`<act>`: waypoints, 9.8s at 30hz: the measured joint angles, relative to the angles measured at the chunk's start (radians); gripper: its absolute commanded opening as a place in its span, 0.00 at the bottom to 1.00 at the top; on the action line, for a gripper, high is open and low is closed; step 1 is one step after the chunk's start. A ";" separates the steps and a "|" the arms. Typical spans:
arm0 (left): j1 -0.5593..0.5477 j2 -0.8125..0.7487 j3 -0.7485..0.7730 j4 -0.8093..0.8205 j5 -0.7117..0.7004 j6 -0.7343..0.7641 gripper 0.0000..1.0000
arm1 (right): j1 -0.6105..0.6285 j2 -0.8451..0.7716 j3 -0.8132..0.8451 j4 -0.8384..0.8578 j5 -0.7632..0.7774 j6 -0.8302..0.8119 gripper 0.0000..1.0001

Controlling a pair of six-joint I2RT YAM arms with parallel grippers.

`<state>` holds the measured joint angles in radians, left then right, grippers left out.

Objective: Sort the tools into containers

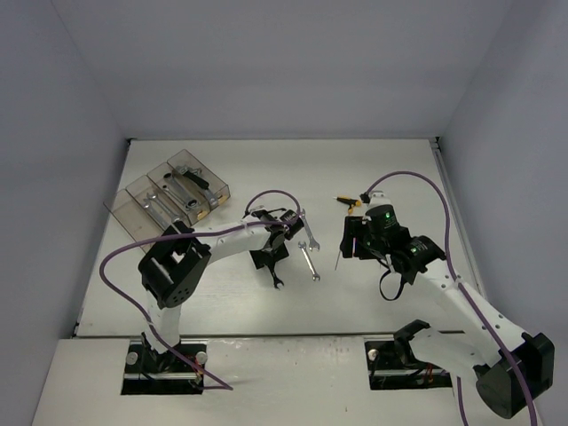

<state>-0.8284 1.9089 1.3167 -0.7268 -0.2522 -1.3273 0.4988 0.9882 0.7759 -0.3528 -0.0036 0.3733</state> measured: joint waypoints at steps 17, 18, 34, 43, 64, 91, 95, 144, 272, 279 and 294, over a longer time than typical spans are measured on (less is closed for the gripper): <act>0.031 -0.052 -0.057 0.044 -0.006 0.015 0.00 | 0.000 0.006 0.000 -0.004 -0.031 -0.004 0.57; 0.044 -0.062 -0.060 0.037 -0.008 0.023 0.00 | 0.000 0.006 0.000 -0.004 -0.031 -0.004 0.57; 0.647 -0.372 0.159 -0.101 0.026 0.439 0.00 | 0.000 0.068 0.005 -0.005 -0.037 -0.012 0.56; 0.973 -0.121 0.419 -0.124 0.131 0.649 0.00 | 0.000 0.143 0.041 -0.005 -0.037 -0.014 0.56; 1.006 0.073 0.422 -0.104 0.223 0.683 0.51 | 0.025 0.411 0.174 0.005 -0.004 -0.066 0.53; 0.574 -0.657 -0.132 -0.010 0.500 0.684 0.73 | 0.074 0.909 0.533 0.057 0.025 -0.140 0.45; 0.574 -0.747 -0.203 -0.015 0.513 0.680 0.74 | 0.080 0.968 0.574 0.057 0.034 -0.136 0.44; 0.444 -0.607 -0.367 0.649 0.623 0.436 0.73 | 0.187 0.832 0.639 0.061 -0.054 -0.129 0.00; 0.392 -0.669 -0.213 0.051 0.284 0.665 0.71 | 0.230 0.862 0.386 0.005 0.060 0.047 0.29; 0.373 -0.638 -0.208 0.052 0.280 0.665 0.71 | 0.231 0.869 0.389 0.011 0.039 0.045 0.16; 0.345 -0.622 -0.231 0.215 0.399 0.623 0.71 | 0.266 0.873 0.416 -0.009 0.034 0.022 0.00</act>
<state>-0.4835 1.2867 1.0855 -0.5116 0.1466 -0.7040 0.7644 1.8612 1.1917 -0.3619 0.0303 0.3949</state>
